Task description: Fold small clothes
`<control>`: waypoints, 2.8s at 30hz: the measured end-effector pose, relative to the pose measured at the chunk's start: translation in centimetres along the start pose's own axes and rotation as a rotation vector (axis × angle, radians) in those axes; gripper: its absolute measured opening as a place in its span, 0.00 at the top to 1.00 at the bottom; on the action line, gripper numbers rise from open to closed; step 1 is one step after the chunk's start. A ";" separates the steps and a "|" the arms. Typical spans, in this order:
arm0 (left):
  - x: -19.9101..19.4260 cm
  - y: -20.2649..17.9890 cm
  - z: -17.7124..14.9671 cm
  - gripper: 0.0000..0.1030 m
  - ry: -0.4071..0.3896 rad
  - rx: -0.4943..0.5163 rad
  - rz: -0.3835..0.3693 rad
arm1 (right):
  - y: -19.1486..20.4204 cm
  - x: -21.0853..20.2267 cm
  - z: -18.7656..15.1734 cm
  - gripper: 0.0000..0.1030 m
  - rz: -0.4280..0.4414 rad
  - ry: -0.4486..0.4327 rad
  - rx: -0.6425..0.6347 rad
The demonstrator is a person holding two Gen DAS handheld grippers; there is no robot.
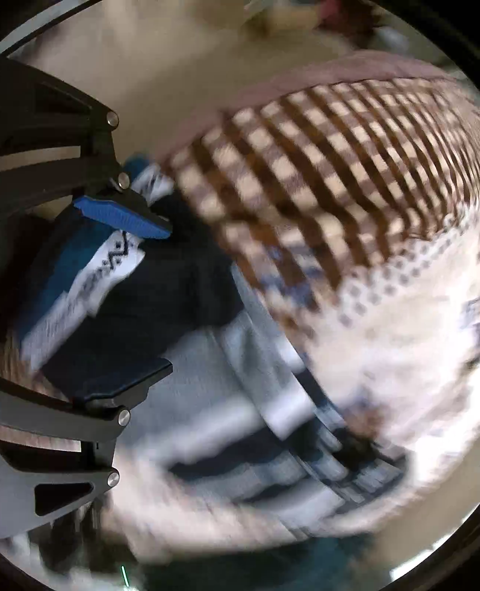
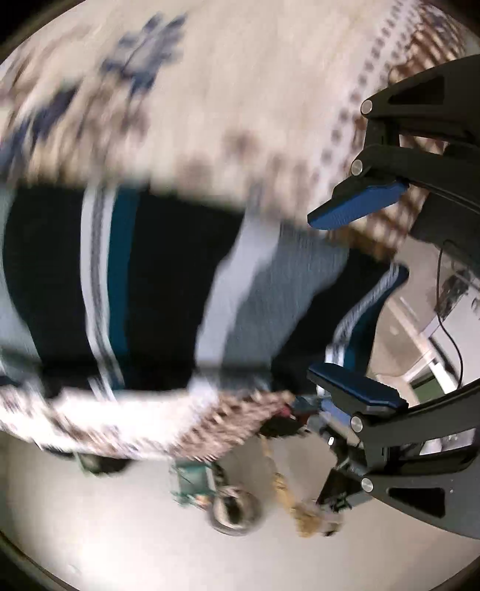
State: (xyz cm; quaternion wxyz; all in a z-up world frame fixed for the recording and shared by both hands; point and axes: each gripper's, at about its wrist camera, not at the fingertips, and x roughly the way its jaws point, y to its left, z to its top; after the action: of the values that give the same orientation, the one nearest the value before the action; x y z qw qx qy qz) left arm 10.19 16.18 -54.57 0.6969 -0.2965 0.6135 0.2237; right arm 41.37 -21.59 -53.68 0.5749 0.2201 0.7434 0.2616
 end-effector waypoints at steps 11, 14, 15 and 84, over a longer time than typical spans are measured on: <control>0.7 5.8 0.4 0.37 0.038 -0.023 -0.166 | 0.2 9.3 -4.2 0.25 -0.041 0.043 0.050; 2.1 4.6 0.5 0.60 0.028 0.032 -0.163 | 0.8 11.2 -5.2 0.25 -0.052 0.038 0.065; 2.2 4.4 0.3 0.75 0.013 0.058 -0.174 | 0.8 11.8 -5.5 0.25 -0.072 0.031 0.068; 1.8 -5.6 10.9 0.83 0.282 0.501 -0.255 | 3.2 7.8 6.5 0.95 -0.182 -0.195 0.355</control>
State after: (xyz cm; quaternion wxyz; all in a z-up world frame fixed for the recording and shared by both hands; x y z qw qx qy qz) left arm 22.13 19.50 -54.78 0.6787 -0.2183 0.6980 -0.0672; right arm 45.90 -13.38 -58.69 0.6174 0.2739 0.7356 0.0512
